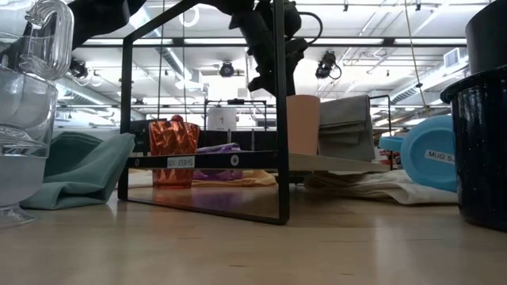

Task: Stack small to large cups/mugs on shelf
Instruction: Put the orange cup on the shelf, then put the orange glass on the shelf

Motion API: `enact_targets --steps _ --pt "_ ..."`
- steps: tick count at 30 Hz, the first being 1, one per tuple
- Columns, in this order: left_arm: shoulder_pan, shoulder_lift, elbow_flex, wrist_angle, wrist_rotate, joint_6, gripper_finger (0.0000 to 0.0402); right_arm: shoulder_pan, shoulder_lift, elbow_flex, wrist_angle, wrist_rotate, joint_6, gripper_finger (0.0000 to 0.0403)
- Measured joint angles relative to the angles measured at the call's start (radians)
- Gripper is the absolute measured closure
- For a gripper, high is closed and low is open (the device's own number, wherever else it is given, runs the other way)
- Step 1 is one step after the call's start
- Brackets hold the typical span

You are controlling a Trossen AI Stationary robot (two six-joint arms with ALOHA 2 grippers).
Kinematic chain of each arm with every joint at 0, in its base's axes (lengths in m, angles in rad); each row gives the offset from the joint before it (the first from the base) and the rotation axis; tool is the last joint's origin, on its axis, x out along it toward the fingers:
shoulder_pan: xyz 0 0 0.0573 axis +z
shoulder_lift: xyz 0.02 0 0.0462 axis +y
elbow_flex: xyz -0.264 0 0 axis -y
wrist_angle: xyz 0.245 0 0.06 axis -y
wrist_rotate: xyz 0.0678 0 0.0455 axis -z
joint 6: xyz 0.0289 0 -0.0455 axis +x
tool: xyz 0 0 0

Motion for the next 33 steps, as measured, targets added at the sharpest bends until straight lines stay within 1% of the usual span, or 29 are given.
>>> enact_targets --steps 8,15,25,33 --pt "0.000 0.000 0.000 0.000 0.000 0.000 0.0315 0.000 0.000 0.000 -0.010 0.000 0.000 0.0362" --pt "0.000 0.000 0.000 0.001 0.024 0.007 0.0300 0.000 0.000 0.000 -0.017 0.000 0.000 0.0362" --pt "0.002 -0.001 0.000 0.002 0.025 0.007 0.0279 0.000 0.000 0.000 -0.018 0.000 0.000 0.0362" --pt "0.011 -0.038 0.001 0.022 0.025 0.016 0.0272 0.000 0.000 0.000 -0.018 0.000 0.000 0.0362"
